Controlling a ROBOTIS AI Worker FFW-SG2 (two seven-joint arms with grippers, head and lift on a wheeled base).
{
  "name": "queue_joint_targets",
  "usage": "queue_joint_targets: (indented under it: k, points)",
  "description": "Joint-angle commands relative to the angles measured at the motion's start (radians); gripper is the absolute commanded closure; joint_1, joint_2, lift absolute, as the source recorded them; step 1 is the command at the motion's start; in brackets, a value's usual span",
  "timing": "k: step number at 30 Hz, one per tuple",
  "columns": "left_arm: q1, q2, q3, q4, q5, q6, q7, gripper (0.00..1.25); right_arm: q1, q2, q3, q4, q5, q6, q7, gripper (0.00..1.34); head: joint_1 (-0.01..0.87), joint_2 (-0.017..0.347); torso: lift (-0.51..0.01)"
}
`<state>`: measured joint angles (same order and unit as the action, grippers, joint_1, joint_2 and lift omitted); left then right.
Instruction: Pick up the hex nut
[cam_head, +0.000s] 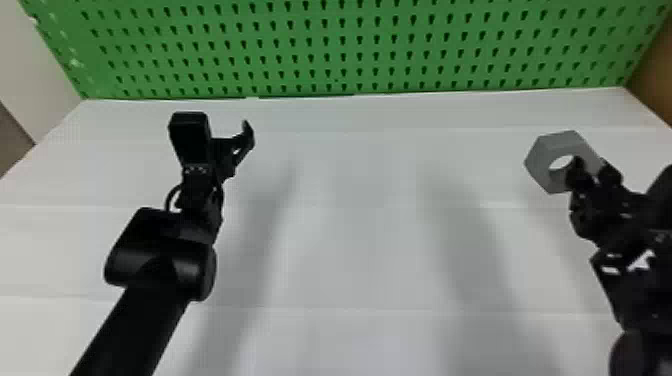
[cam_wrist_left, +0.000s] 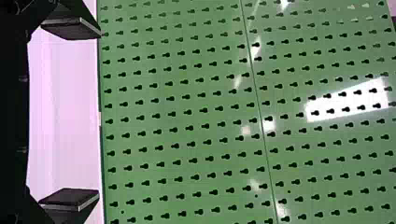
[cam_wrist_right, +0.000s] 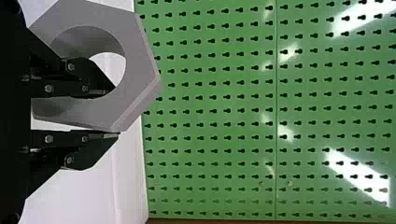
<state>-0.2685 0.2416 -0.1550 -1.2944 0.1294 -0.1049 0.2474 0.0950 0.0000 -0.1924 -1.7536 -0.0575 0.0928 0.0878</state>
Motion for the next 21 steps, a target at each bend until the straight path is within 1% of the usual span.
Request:
queue_joint_targets:
  k: [1,10,21]
  points:
    - [0.012,-0.004,0.002,-0.003,0.012,-0.009,0.000,0.09,0.015,0.001,0.002,0.045,-0.015,-0.079,0.000,1.11,0.785,0.140,-0.092]
    - [0.049,-0.007,0.005,-0.040,0.036,-0.015,0.000,0.09,0.022,0.001,0.040,0.062,-0.016,-0.107,0.000,1.11,0.785,0.140,-0.092]
    - [0.054,-0.010,-0.028,-0.074,0.059,-0.015,-0.025,0.09,0.014,0.001,0.054,0.062,-0.008,-0.107,0.000,1.11,0.785,0.140,-0.092]
